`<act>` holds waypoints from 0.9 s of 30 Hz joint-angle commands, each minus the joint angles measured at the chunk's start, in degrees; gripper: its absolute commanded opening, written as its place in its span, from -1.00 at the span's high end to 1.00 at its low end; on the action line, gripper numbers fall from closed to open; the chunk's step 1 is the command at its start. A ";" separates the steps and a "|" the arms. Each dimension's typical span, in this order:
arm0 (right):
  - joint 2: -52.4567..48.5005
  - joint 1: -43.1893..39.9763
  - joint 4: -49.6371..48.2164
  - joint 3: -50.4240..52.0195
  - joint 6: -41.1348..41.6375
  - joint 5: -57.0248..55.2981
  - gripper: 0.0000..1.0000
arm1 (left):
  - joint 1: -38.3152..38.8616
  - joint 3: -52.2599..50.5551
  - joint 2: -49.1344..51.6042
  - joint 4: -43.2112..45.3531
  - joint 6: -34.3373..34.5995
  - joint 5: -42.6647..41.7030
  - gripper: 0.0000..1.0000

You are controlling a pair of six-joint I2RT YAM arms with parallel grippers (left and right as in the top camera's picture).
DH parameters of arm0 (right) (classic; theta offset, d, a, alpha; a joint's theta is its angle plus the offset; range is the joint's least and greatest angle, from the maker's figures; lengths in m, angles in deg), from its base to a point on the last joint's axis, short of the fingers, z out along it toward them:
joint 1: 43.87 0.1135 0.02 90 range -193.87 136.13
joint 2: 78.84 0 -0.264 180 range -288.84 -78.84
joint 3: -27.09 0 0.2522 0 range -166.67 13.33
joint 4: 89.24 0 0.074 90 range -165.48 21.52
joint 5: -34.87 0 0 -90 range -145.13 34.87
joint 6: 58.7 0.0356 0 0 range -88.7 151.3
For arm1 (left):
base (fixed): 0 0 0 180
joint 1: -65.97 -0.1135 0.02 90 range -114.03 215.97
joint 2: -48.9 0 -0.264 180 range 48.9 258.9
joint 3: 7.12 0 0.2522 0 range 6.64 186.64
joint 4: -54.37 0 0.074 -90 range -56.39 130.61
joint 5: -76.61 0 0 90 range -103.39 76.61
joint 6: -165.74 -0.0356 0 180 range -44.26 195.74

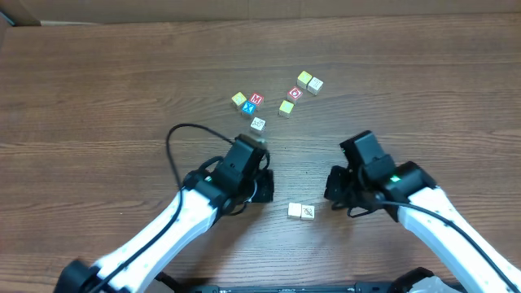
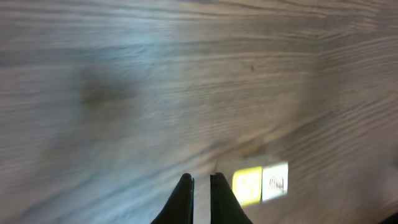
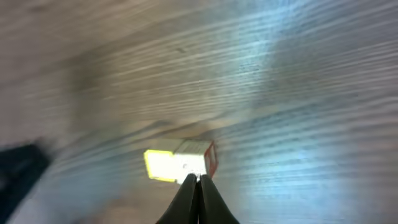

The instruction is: Flip 3 blocks

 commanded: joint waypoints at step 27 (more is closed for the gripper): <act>14.45 -0.33 20.55 -17.16 -2.01 2.84 0.92 | 1.70 0.07 17.46 13.46 -5.09 -13.29 0.92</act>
